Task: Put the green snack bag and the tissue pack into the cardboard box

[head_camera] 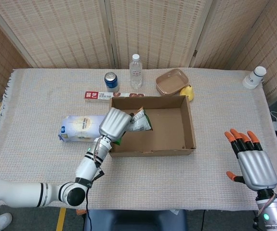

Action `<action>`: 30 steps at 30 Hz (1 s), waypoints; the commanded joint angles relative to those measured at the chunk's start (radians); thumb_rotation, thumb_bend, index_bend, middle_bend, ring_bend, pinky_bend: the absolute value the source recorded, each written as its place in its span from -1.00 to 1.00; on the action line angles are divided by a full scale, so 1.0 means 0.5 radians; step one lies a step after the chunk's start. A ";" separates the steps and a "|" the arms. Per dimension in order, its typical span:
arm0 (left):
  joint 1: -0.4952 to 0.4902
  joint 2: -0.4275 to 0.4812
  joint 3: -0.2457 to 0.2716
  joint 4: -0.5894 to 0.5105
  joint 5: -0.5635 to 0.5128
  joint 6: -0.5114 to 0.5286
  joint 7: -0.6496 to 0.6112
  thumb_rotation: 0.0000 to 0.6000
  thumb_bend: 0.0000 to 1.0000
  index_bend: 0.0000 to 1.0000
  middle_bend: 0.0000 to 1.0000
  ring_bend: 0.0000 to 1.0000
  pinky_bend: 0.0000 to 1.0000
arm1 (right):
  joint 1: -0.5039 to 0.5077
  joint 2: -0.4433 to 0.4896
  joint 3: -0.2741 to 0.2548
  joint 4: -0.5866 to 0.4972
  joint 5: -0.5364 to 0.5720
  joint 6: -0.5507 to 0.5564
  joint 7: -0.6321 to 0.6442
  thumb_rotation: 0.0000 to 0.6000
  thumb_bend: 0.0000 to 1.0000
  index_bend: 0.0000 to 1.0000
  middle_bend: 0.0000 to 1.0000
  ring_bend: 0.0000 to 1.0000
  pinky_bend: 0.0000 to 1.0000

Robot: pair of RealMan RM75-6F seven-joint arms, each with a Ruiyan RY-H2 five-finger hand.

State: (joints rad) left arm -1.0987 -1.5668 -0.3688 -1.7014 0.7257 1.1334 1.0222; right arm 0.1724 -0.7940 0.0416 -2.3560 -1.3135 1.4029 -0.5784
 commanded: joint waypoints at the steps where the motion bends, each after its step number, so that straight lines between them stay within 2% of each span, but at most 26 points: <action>1: -0.082 -0.197 0.009 0.243 0.035 0.001 -0.154 1.00 -0.06 0.55 0.74 0.49 0.66 | 0.003 0.008 0.004 0.000 0.018 -0.002 0.009 1.00 -0.97 -0.85 -0.92 -1.00 -1.00; 2: -0.085 -0.219 0.015 0.277 0.031 -0.015 -0.182 1.00 -0.10 0.48 0.66 0.42 0.59 | 0.004 0.011 0.005 0.000 0.023 -0.003 0.012 1.00 -0.97 -0.85 -0.92 -1.00 -1.00; 3: -0.090 -0.228 0.027 0.300 0.017 -0.048 -0.199 1.00 -0.17 0.33 0.50 0.26 0.45 | 0.005 0.013 0.006 0.000 0.028 -0.004 0.014 1.00 -0.97 -0.85 -0.92 -1.00 -1.00; 6: -0.104 -0.230 0.041 0.333 -0.006 -0.147 -0.272 1.00 -0.45 -0.29 -0.11 -0.27 -0.12 | 0.007 0.020 0.009 0.000 0.040 -0.005 0.021 1.00 -0.97 -0.85 -0.92 -1.00 -1.00; 9: -0.106 -0.233 0.063 0.355 0.033 -0.177 -0.338 1.00 -0.56 -0.72 -0.43 -0.53 -0.38 | 0.009 0.025 0.011 0.000 0.050 -0.004 0.024 1.00 -0.97 -0.85 -0.92 -1.00 -1.00; 12: -0.108 -0.210 0.070 0.355 0.039 -0.194 -0.371 1.00 -0.61 -0.97 -0.66 -0.77 -0.58 | 0.012 0.026 0.009 0.000 0.055 -0.009 0.021 1.00 -0.97 -0.85 -0.92 -1.00 -1.00; 15: -0.100 -0.167 0.059 0.329 0.048 -0.166 -0.396 1.00 -0.63 -1.00 -0.77 -0.88 -0.64 | 0.016 0.021 0.006 0.000 0.059 -0.013 0.013 1.00 -0.97 -0.85 -0.92 -1.00 -1.00; 18: -0.082 -0.074 0.057 0.268 0.053 -0.136 -0.389 1.00 -0.64 -1.00 -0.78 -0.89 -0.65 | 0.017 0.015 0.002 0.000 0.060 -0.015 0.003 1.00 -0.97 -0.85 -0.92 -1.00 -1.00; 22: -0.026 0.138 0.071 0.113 0.001 -0.087 -0.333 1.00 -0.64 -1.00 -0.76 -0.87 -0.64 | 0.017 0.006 -0.003 0.000 0.054 -0.011 -0.013 1.00 -0.97 -0.85 -0.92 -1.00 -1.00; 30: 0.209 0.655 0.267 -0.264 -0.081 -0.033 -0.302 1.00 -0.63 -1.00 -0.68 -0.76 -0.50 | 0.019 -0.033 -0.026 0.000 0.027 -0.021 -0.062 1.00 -0.97 -0.85 -0.92 -1.00 -1.00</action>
State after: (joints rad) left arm -1.0457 -1.3167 -0.2799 -1.7686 0.7051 1.1069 0.8720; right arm 0.1816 -0.8079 0.0306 -2.3560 -1.2977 1.3941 -0.6068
